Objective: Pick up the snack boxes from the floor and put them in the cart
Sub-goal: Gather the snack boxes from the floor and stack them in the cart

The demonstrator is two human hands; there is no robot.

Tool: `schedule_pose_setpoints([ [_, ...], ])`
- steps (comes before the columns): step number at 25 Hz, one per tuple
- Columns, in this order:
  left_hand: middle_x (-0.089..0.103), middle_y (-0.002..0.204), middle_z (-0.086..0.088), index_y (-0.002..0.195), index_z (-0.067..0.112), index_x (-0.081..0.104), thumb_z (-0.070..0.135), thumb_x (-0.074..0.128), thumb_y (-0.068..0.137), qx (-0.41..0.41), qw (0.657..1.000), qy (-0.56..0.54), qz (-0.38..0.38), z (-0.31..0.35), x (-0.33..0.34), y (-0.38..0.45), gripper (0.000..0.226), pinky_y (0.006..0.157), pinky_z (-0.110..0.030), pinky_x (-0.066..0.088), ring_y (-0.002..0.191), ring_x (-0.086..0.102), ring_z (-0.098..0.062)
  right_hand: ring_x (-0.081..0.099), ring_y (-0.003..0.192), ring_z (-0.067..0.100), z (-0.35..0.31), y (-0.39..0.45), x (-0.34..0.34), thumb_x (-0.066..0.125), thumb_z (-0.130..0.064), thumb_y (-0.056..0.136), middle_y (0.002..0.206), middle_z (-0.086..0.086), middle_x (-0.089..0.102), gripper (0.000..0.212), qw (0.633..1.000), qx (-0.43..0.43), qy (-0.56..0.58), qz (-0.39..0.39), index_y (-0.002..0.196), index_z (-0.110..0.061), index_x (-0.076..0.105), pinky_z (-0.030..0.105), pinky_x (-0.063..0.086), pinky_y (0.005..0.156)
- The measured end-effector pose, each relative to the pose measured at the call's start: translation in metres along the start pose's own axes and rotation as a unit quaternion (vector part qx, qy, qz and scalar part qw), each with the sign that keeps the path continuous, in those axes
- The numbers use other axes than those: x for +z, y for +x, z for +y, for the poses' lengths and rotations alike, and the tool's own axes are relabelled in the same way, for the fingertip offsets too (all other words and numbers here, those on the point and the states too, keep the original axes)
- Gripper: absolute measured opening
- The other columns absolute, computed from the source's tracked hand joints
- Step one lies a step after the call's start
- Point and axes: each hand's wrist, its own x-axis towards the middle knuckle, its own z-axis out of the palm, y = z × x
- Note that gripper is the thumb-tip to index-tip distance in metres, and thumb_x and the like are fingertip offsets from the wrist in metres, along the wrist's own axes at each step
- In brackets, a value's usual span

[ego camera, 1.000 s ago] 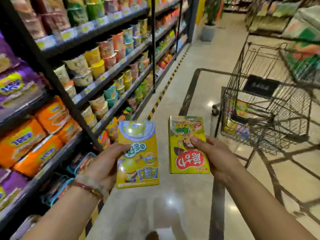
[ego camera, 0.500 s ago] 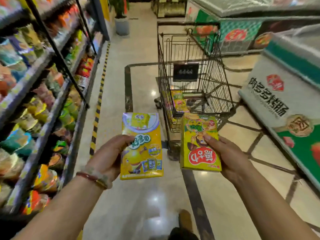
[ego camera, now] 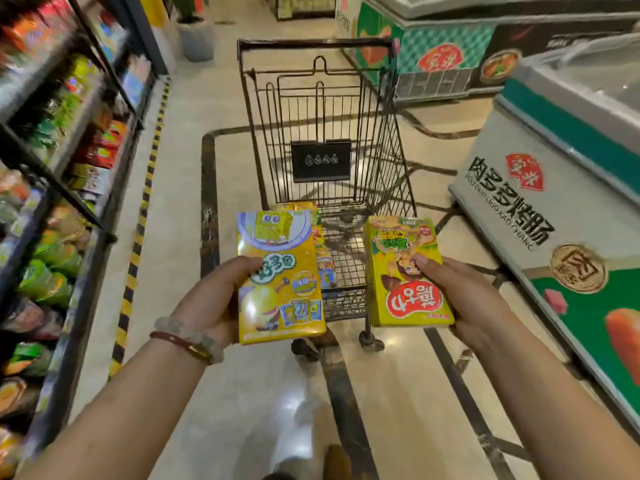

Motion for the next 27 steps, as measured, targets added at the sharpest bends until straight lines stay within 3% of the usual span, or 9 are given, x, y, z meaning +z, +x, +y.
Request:
schedule_pose_setpoints([
  [3,0.073,0.094,-0.017,0.106,0.006,0.067,0.02,0.052,0.082,-0.009,1.0,-0.014,-0.006,0.017,0.024,0.037,0.032,0.051,-0.043,0.056,0.073,0.072,-0.03,0.069,0.058,0.018,-0.021,0.047,-0.01,0.061,-0.019,0.088,0.076,0.009,0.074,0.012,1.0,0.002,0.003,0.015,0.094,-0.008,0.064,0.031,0.058,0.056],
  [7,0.07,0.107,-0.017,0.121,0.006,0.061,0.022,0.057,0.07,-0.001,1.0,0.009,0.005,0.043,0.042,0.095,0.054,0.061,-0.045,0.059,0.081,0.071,-0.031,0.071,0.064,0.021,-0.037,0.108,-0.013,0.068,-0.027,0.075,0.083,0.012,0.074,0.032,1.0,0.018,0.005,0.013,0.099,-0.007,0.064,0.031,0.058,0.056],
  [13,0.071,0.1,-0.018,0.109,0.007,0.066,0.019,0.056,0.086,-0.001,0.997,0.029,0.072,0.081,0.058,0.209,0.028,0.09,-0.055,0.049,0.092,0.068,-0.034,0.071,0.072,0.025,-0.053,0.202,-0.003,0.067,-0.03,0.076,0.093,0.017,0.073,0.037,0.998,0.054,-0.003,0.028,0.104,-0.006,0.065,0.037,0.059,0.067],
  [15,0.073,0.084,-0.016,0.09,0.009,0.069,0.019,0.054,0.09,0.005,0.995,0.033,0.096,0.089,0.061,0.251,0.018,0.079,-0.05,0.055,0.073,0.07,-0.029,0.07,0.08,0.03,-0.054,0.234,0.004,0.068,-0.03,0.072,0.096,0.018,0.073,0.042,0.997,0.069,-0.011,0.033,0.106,-0.005,0.065,0.045,0.056,0.079],
  [17,0.073,0.081,-0.016,0.09,0.007,0.069,0.018,0.056,0.09,-0.006,0.992,0.049,0.115,0.092,0.063,0.295,0.017,0.063,-0.043,0.059,0.063,0.07,-0.027,0.069,0.082,0.033,-0.051,0.271,0.012,0.067,-0.024,0.082,0.094,0.018,0.073,0.027,0.996,0.071,-0.015,0.053,0.102,-0.006,0.067,0.049,0.054,0.085],
  [21,0.069,0.106,-0.02,0.115,0.008,0.063,0.029,0.071,0.078,-0.014,0.981,0.066,0.183,0.067,0.043,0.391,0.044,0.075,-0.057,0.055,0.086,0.069,-0.035,0.07,0.074,0.025,-0.03,0.35,0.025,0.063,-0.021,0.09,0.084,0.007,0.073,0.008,0.989,0.056,-0.09,0.102,0.093,-0.014,0.066,0.042,0.056,0.074],
  [23,0.069,0.11,-0.013,0.109,0.022,0.067,0.049,0.077,0.056,-0.015,0.971,0.095,0.217,0.039,0.022,0.444,0.06,0.084,-0.06,0.051,0.095,0.067,-0.035,0.069,0.08,0.023,-0.012,0.399,0.026,0.065,-0.025,0.089,0.091,0.004,0.072,0.018,0.98,0.029,-0.149,0.129,0.103,-0.014,0.066,0.045,0.057,0.078],
  [25,0.066,0.118,-0.006,0.103,0.026,0.069,0.057,0.074,0.056,-0.008,0.954,0.149,0.261,0.024,0.013,0.485,0.056,0.094,-0.054,0.047,0.104,0.063,-0.031,0.066,0.087,0.021,0.007,0.451,0.025,0.065,-0.026,0.089,0.095,0.0,0.067,0.027,0.96,-0.011,-0.226,0.164,0.112,-0.011,0.063,0.04,0.053,0.082],
  [27,0.059,0.127,-0.006,0.11,0.022,0.064,0.05,0.069,0.074,-0.006,0.941,0.199,0.274,0.025,0.021,0.514,0.046,0.097,-0.037,0.044,0.109,0.059,-0.029,0.059,0.09,0.021,0.033,0.501,0.028,0.063,-0.024,0.09,0.093,-0.001,0.06,0.026,0.93,-0.053,-0.304,0.199,0.112,-0.01,0.062,0.03,0.044,0.076],
])
